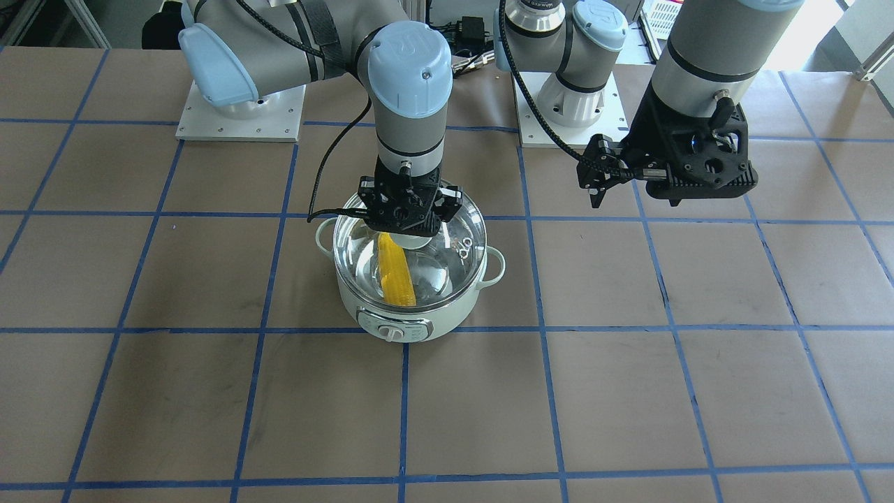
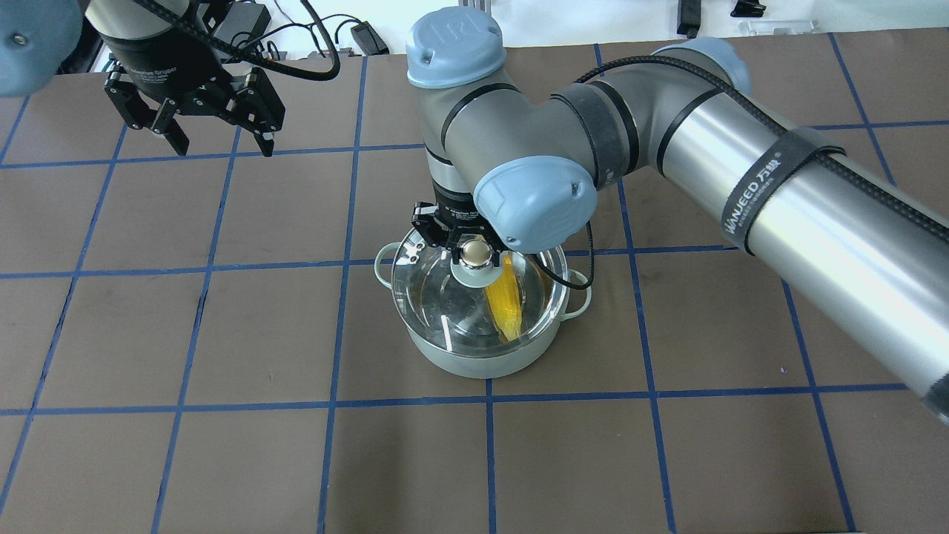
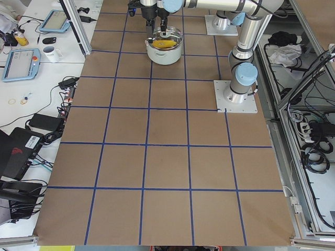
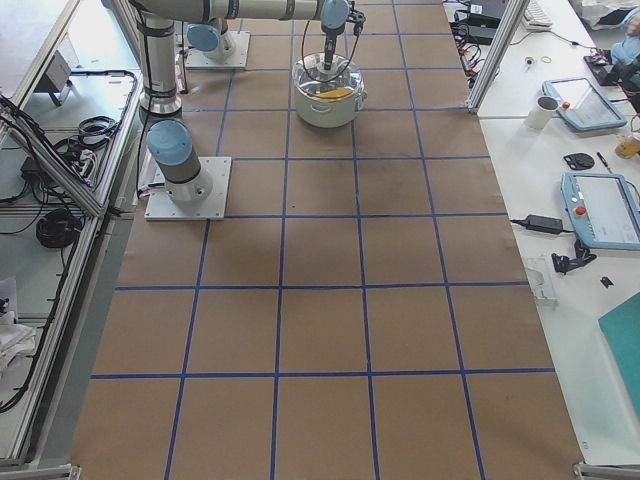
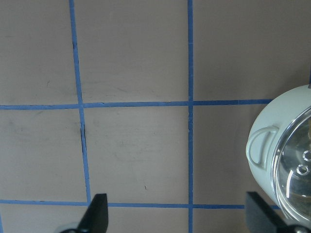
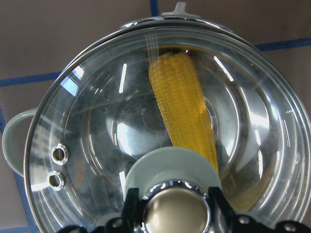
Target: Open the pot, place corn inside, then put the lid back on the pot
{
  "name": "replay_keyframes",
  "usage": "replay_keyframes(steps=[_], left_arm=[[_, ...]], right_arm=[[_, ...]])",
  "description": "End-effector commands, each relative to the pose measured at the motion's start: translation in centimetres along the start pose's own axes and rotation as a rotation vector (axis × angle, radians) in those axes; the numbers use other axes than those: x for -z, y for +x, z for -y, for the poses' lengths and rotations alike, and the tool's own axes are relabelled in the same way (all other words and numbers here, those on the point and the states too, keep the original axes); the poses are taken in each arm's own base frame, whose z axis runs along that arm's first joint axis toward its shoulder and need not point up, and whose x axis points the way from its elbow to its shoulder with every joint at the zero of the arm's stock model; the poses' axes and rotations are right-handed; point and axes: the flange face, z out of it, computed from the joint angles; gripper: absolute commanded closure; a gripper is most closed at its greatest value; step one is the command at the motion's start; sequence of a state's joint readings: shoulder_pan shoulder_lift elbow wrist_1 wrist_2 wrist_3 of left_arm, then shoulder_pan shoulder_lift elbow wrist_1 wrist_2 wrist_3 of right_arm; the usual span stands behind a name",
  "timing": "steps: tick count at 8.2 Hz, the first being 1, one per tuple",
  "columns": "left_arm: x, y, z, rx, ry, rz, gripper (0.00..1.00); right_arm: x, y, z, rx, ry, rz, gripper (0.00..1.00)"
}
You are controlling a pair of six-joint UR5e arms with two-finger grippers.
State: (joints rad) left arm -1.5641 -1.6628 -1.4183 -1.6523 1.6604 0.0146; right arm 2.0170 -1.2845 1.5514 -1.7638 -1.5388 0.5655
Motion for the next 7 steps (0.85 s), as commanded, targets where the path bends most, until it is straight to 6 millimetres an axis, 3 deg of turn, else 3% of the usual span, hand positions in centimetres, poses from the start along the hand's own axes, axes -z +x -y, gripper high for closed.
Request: replay_keyframes(steps=[1, 7], left_arm=[[0.26, 0.08, -0.4, 0.007, 0.007, -0.007, 0.0], [0.97, -0.05, -1.1, 0.006, 0.015, 0.001, 0.0]], right_arm=[[0.31, -0.2, 0.27, 0.012, 0.035, 0.022, 0.74], [0.13, -0.09, 0.19, 0.01, 0.027, 0.012, 0.74]])
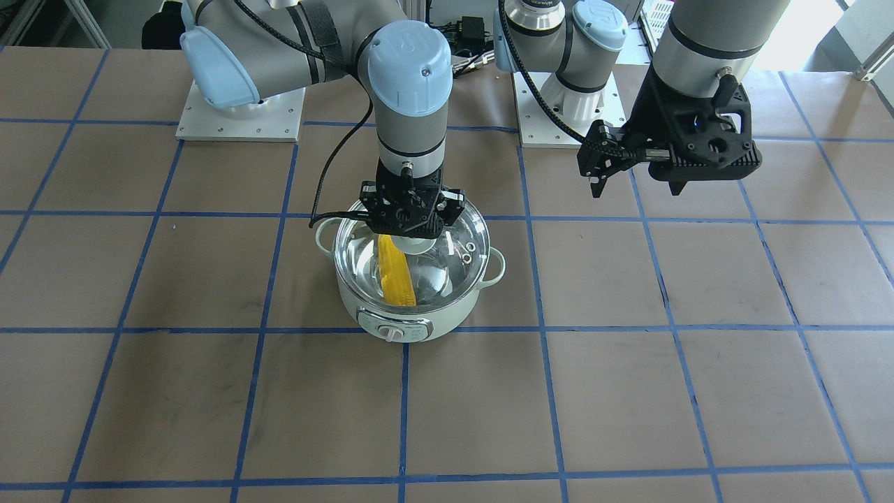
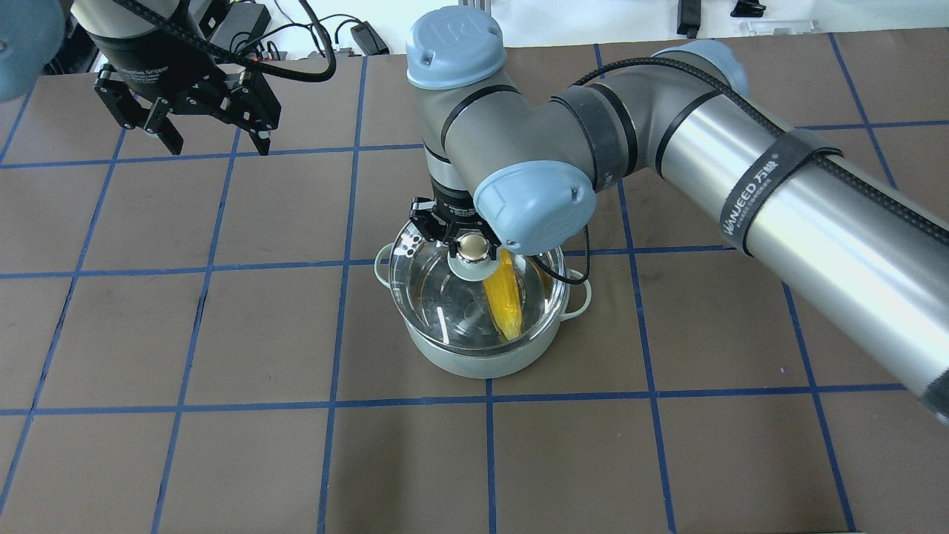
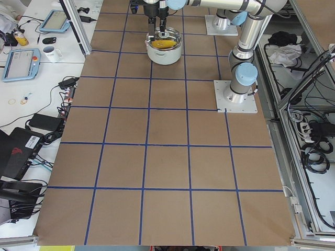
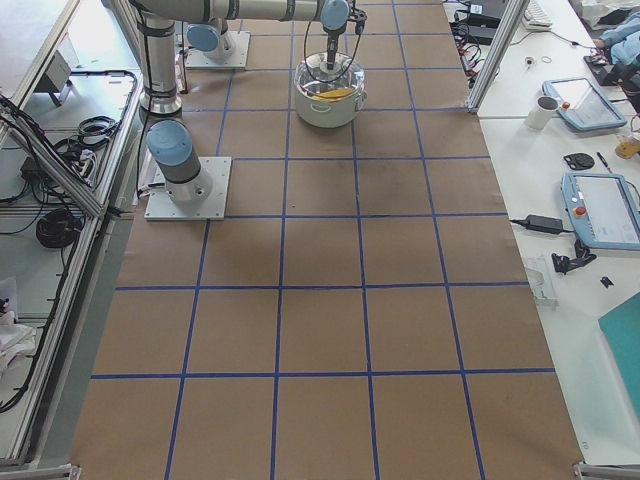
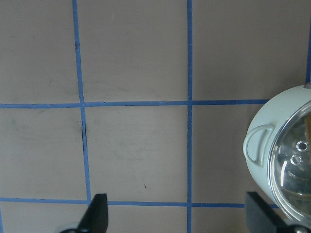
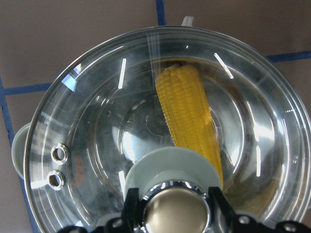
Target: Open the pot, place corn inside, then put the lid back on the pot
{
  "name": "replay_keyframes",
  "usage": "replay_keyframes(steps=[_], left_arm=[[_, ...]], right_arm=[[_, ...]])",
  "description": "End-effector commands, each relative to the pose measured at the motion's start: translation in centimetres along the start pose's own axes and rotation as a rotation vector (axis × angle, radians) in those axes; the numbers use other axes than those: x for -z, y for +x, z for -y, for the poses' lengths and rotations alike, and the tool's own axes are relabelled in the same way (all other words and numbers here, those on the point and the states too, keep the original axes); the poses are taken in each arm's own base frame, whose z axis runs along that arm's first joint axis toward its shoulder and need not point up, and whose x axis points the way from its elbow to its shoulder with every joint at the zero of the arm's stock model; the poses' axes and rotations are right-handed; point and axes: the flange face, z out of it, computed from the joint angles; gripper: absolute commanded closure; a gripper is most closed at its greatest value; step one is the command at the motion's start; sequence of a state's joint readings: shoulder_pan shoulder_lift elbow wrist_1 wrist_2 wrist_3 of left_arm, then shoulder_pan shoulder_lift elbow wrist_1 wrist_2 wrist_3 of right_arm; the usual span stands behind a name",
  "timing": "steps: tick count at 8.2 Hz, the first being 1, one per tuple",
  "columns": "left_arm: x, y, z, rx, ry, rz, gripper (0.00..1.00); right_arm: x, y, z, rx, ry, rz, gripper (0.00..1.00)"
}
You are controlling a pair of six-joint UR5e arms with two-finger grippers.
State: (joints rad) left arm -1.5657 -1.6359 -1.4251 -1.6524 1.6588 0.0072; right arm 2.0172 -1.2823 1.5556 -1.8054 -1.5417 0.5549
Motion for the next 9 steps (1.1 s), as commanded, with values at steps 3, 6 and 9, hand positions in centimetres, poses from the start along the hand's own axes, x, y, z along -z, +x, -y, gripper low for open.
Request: replay_keyframes(steps=[3, 6, 9], left_arm=[[-0.98, 0.08, 0.61, -0.004, -0.019, 0.002, 0.0], [-1.35, 0.11, 0.9, -0.005, -0.023, 0.002, 0.0], [-1.3, 0.08, 0.82, -0.008, -0.025, 0.005, 0.0]], right_arm=[[-0.09, 0.41, -0.43, -0.004, -0.011, -0.01, 0.76], [-0.2, 0.26, -0.35, -0.002, -0.003, -0.006, 0.76], [-0.79, 0.37, -0.47, -0.001, -0.012, -0.013, 0.76]])
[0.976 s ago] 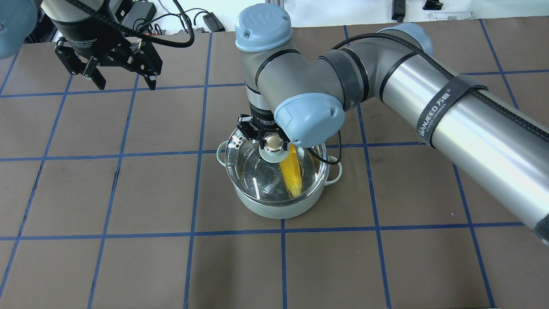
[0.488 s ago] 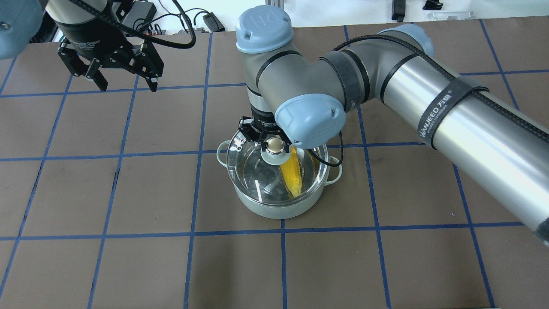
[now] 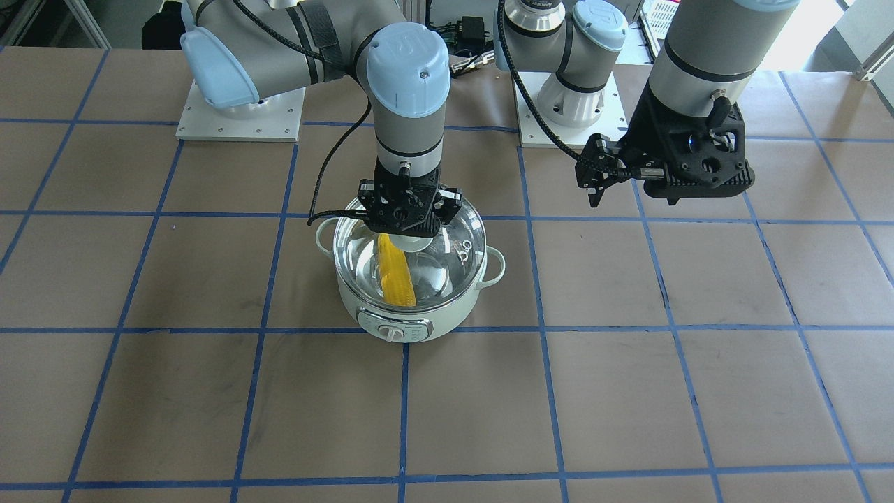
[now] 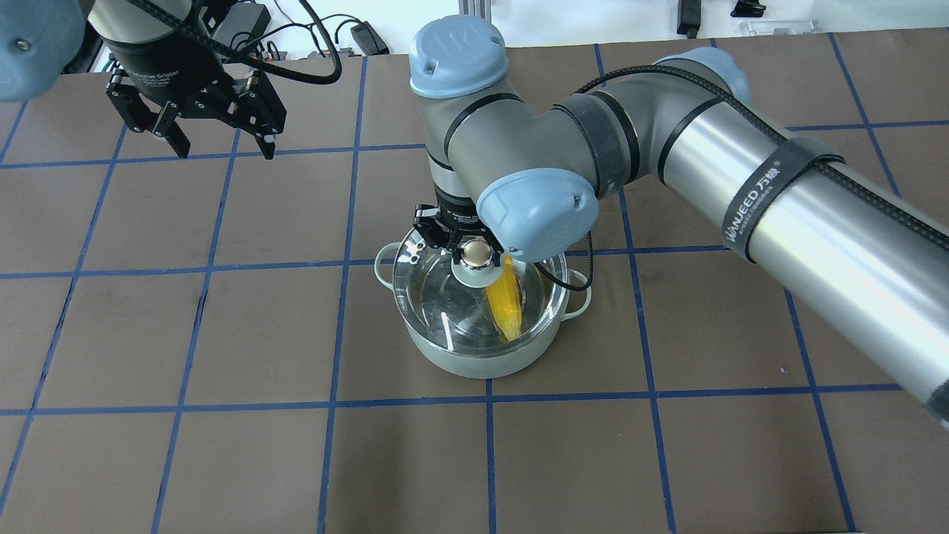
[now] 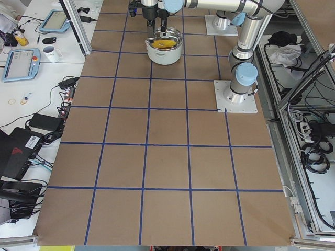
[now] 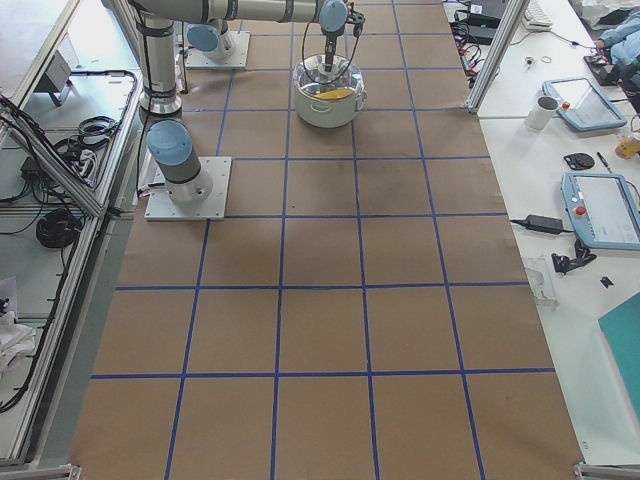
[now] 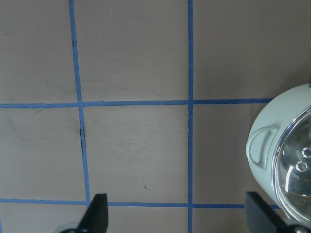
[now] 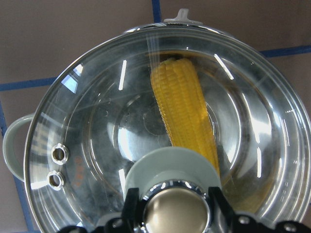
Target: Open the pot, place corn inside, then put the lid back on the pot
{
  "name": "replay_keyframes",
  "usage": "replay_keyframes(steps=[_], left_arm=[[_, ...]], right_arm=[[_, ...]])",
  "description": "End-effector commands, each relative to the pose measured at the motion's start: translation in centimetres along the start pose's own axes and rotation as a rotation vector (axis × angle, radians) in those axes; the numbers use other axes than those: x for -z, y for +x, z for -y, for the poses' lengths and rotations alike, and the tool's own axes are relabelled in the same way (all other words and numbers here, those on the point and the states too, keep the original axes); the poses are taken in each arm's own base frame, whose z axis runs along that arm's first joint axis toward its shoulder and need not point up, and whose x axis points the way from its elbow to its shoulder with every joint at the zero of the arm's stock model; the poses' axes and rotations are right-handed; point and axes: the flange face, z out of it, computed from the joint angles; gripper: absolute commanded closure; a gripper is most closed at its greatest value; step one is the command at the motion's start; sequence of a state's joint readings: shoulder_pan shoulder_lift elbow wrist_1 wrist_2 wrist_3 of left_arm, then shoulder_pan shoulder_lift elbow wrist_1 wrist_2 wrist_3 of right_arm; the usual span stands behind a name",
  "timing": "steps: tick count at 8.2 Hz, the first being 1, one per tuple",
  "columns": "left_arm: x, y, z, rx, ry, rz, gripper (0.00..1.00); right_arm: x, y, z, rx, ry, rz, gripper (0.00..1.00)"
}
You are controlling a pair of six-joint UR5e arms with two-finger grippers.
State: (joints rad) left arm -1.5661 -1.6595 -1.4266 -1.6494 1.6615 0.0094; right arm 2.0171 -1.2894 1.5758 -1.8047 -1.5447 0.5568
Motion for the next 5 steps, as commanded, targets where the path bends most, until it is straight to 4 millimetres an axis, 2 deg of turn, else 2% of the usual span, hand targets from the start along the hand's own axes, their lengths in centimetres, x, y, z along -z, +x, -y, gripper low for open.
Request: replay_keyframes(steps=[1, 4, 5], left_arm=[[-0.03, -0.01, 0.0, -0.003, -0.002, 0.001, 0.0], [-0.52, 0.04, -0.11, -0.002, -0.009, 0.001, 0.0], [-0.59, 0.05, -0.12, -0.002, -0.011, 0.001, 0.0]], right_arm=[[-0.23, 0.04, -0.03, 0.009, -0.002, -0.003, 0.76], [-0.29, 0.1, -0.01, 0.014, 0.002, -0.008, 0.71], [-0.39, 0.1, 0.02, 0.018, 0.0, -0.011, 0.47]])
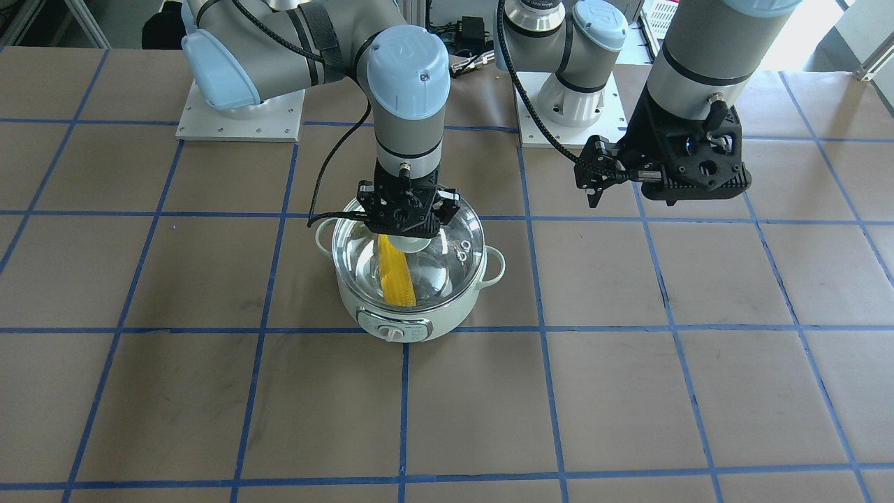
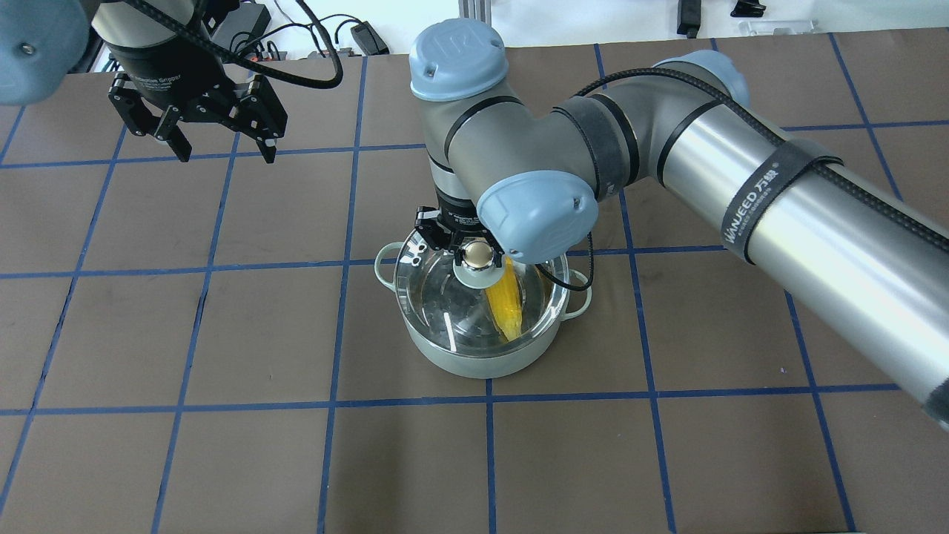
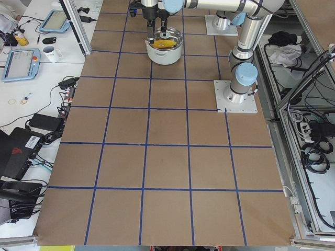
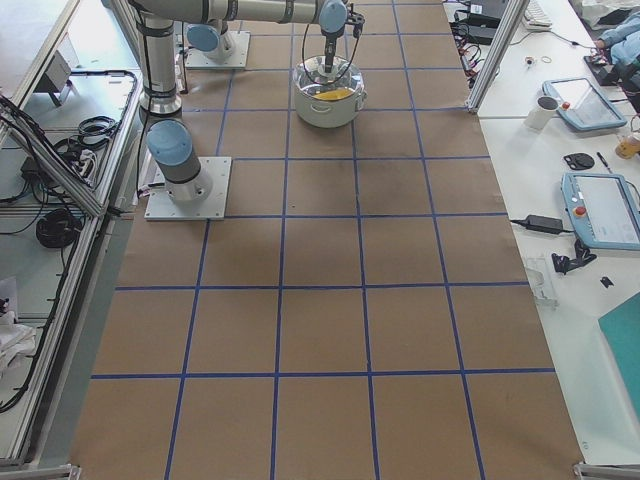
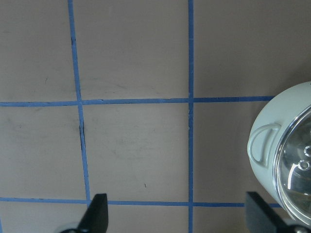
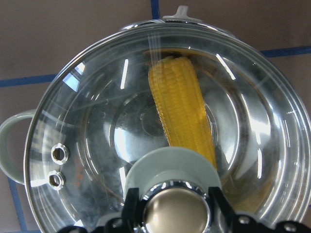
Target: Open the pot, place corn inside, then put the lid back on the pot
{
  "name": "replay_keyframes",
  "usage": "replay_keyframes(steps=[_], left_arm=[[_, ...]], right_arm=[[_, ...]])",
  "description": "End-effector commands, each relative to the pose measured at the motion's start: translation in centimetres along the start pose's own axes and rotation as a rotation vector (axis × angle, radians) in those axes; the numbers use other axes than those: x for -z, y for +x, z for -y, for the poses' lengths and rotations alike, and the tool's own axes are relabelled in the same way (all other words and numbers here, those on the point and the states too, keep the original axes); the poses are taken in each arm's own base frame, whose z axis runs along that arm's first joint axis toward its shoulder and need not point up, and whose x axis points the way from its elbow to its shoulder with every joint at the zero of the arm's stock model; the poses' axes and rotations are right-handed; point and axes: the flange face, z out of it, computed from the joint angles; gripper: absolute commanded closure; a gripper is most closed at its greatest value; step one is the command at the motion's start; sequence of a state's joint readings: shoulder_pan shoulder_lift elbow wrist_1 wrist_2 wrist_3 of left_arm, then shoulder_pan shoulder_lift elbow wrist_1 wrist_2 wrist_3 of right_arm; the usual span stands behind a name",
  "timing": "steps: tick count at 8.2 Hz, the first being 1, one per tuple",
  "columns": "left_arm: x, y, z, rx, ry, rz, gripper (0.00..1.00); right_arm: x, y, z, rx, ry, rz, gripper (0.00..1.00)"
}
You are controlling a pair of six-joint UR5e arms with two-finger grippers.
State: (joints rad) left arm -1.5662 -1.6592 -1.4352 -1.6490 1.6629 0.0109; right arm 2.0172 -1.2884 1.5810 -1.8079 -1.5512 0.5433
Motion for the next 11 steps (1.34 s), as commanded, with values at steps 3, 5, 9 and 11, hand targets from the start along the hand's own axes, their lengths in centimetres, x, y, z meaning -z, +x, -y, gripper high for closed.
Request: replay_keyframes(steps=[3, 5, 9, 11], left_arm=[[-0.3, -0.1, -0.1, 0.001, -0.006, 0.0, 0.0], [-0.2, 0.0, -0.1, 0.0, -0.003, 0.0, 0.0], [0.5, 0.1, -0.5, 0.003, 0.011, -0.015, 0.0], [1.2, 1.0, -1.1, 0.005, 0.017, -0.106, 0.0]], right_arm=[[0.0, 0.0, 0.0, 0.0, 0.001, -0.001, 0.06], [0.0, 0.0, 0.0, -0.001, 0.001, -0.001, 0.01], [0.1, 0.1, -0.2, -0.004, 0.0, -0.002, 0.0], [-2.3, 0.6, -0.8, 0.001, -0.044, -0.028, 0.0]])
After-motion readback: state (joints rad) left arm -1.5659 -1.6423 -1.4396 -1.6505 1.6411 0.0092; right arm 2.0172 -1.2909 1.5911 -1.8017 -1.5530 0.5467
